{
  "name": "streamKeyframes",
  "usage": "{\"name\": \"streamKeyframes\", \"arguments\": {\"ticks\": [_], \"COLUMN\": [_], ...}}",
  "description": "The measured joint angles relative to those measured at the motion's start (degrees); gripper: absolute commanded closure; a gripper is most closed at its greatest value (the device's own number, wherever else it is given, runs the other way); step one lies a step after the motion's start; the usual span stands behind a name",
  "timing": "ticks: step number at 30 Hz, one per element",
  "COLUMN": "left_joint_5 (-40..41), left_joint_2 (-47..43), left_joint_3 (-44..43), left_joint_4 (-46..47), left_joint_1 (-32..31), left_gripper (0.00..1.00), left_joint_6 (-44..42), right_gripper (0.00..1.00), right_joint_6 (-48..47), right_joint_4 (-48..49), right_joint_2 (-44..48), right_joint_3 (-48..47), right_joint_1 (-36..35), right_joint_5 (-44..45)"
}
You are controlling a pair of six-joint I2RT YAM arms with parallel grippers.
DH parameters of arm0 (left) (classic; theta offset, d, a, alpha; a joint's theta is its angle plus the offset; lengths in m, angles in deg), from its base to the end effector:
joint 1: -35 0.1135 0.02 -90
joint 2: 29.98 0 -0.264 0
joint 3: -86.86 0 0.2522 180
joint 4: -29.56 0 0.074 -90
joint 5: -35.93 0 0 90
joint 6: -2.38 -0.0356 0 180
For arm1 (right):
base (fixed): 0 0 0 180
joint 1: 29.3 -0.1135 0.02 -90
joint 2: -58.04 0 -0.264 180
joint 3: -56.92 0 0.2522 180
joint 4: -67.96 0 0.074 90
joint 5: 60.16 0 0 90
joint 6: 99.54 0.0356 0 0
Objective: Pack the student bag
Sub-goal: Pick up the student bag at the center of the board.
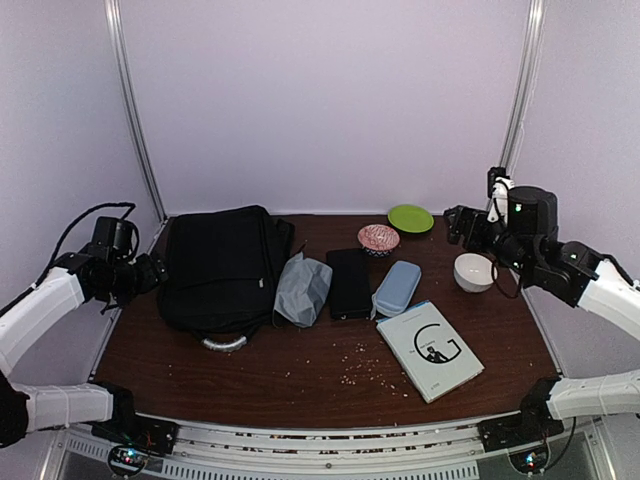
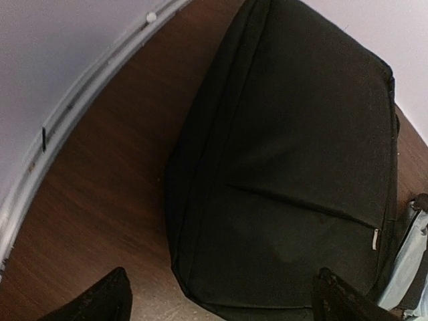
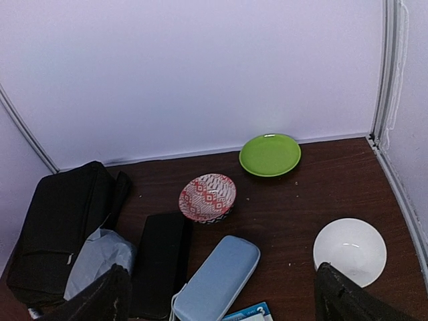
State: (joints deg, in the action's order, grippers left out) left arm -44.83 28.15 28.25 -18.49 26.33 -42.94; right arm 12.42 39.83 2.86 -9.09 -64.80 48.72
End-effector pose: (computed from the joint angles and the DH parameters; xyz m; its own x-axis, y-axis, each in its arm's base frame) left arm 0.2049 -0.0255 0.2593 -0.5481 -0.6185 -0.5631 -0.4834 0.7836 -0.3901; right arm 0.1856 0.1182 0.3456 -0.3359 0.1950 -0.9215 -0.1858 0.9454 0.2678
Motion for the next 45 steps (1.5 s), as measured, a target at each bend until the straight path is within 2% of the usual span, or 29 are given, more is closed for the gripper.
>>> {"name": "streamKeyframes", "arguments": {"ticks": [8,13,19,25,26,29,33,38,45], "left_joint_5": [-9.9,-10.3,-10.3,-10.3,-10.3,-10.4,-10.6,-11.1,-12.6], "left_joint_2": [2.1,5.4,7.9,9.2,9.2,9.2,7.8,2.0,-4.6], "left_joint_3": [9.5,9.9,11.1,12.3,12.7,13.3,13.3,12.3,7.9], "left_joint_4": [6.2,8.9,10.9,12.5,12.7,13.4,14.3,11.6,7.8], "left_joint_1": [0.6,0.6,0.5,0.2,0.2,0.1,0.0,-0.1,-0.3], "left_gripper": [0.14,0.2,0.35,0.64,0.7,0.99,1.0,1.0,1.0], "left_joint_6": [9.4,13.5,16.6,17.7,17.7,18.2,17.9,17.9,18.0], "right_gripper": [0.07,0.08,0.08,0.09,0.1,0.1,0.11,0.11,0.15], "right_joint_6": [5.6,8.2,10.2,11.2,11.3,11.3,11.3,12.6,18.8], "right_joint_4": [0.0,0.1,0.9,0.8,0.9,1.0,1.3,2.3,5.4], "right_joint_2": [-3.0,-6.2,-9.6,-12.1,-12.3,-13.3,-15.0,-17.2,-25.4], "right_joint_3": [1.3,1.7,1.7,1.2,0.9,-0.2,-1.6,-3.2,-9.4], "right_joint_1": [-4.7,-8.7,-12.5,-14.7,-14.9,-15.7,-17.1,-18.3,-18.7], "right_joint_5": [-2.8,-3.3,-3.5,-3.5,-3.5,-3.8,-4.3,-6.6,-13.9]}}
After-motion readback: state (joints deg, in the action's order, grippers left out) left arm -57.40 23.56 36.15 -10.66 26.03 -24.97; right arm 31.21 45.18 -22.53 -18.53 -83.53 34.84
